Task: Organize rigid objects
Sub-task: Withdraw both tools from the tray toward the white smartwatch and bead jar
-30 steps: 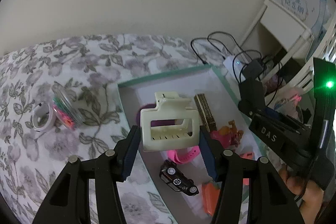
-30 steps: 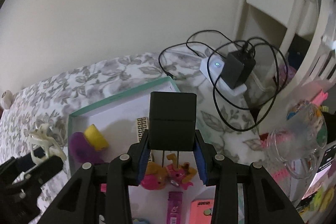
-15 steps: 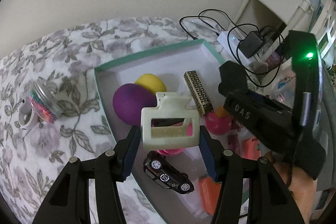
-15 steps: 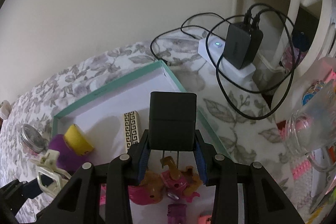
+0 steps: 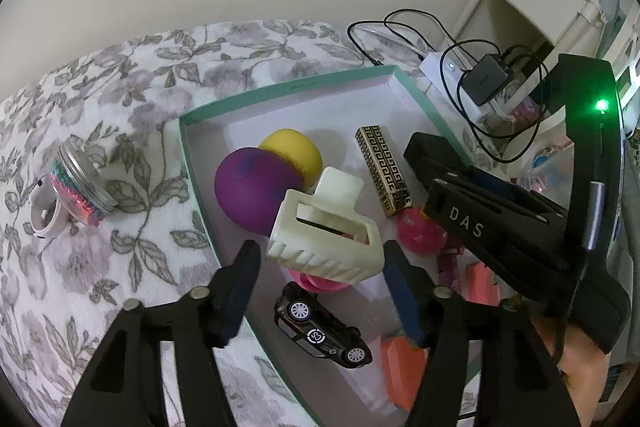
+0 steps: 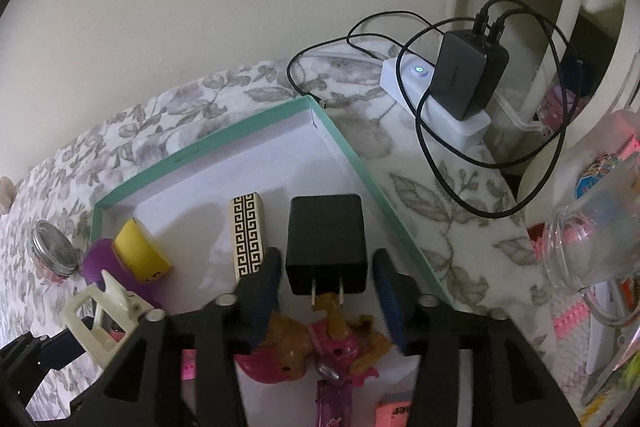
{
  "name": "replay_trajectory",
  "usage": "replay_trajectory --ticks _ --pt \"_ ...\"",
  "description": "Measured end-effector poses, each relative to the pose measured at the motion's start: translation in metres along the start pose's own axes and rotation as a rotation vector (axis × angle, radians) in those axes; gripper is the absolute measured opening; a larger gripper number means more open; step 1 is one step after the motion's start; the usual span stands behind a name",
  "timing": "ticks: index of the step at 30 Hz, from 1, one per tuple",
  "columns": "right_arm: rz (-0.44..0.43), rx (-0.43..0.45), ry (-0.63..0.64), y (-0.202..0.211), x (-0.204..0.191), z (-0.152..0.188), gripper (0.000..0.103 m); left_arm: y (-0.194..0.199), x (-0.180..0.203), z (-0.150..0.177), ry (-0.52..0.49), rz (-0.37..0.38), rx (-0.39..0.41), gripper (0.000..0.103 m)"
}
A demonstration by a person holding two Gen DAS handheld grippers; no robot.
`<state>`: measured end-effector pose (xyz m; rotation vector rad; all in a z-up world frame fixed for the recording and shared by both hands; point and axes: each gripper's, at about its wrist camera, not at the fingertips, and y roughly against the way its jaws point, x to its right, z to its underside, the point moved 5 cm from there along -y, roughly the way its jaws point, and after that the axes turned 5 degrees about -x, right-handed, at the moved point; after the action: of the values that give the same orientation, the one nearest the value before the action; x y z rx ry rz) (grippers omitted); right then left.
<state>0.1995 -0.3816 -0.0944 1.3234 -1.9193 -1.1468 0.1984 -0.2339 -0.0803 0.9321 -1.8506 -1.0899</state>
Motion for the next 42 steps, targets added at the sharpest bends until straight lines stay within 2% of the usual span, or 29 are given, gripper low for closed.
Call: replay_trajectory --ticks 6,12,19,21,26,29,31,33,35,37,42 --pt "0.008 0.02 0.028 0.013 -0.006 -0.003 0.057 0.01 -0.007 -0.005 0.034 0.024 0.01 0.069" --pt "0.008 0.051 0.043 0.03 -0.011 -0.008 0.057 0.034 -0.021 -0.013 0.086 0.034 0.059 0.07" --pt "-0.009 0.073 0.062 0.047 -0.021 -0.011 0.059 0.061 -0.051 -0.02 0.184 -0.037 0.15 0.07" --pt "-0.02 0.072 0.073 0.049 -0.025 -0.011 0.059 0.066 -0.062 -0.02 0.221 -0.073 0.174 0.076" --pt "-0.06 0.067 0.108 0.053 -0.042 -0.009 0.068 0.073 -0.093 -0.018 0.31 -0.201 0.198 0.083" --pt "-0.078 0.064 0.141 0.053 -0.055 -0.007 0.075 0.073 -0.11 -0.015 0.365 -0.246 0.198 0.086" --pt "-0.089 0.065 0.169 0.053 -0.065 -0.005 0.082 0.073 -0.12 -0.012 0.392 -0.274 0.196 0.086" --pt "-0.092 0.069 0.196 0.054 -0.074 -0.003 0.083 0.073 -0.13 -0.009 0.413 -0.303 0.196 0.088" --pt "-0.097 0.074 0.218 0.054 -0.082 -0.001 0.087 0.074 -0.138 -0.007 0.431 -0.317 0.195 0.089" --pt "-0.107 0.075 0.232 0.054 -0.09 0.002 0.096 0.075 -0.147 -0.005 0.455 -0.317 0.191 0.09" --pt "-0.141 0.07 0.259 0.051 -0.108 0.008 0.101 0.075 -0.169 0.0 0.509 -0.319 0.187 0.09"
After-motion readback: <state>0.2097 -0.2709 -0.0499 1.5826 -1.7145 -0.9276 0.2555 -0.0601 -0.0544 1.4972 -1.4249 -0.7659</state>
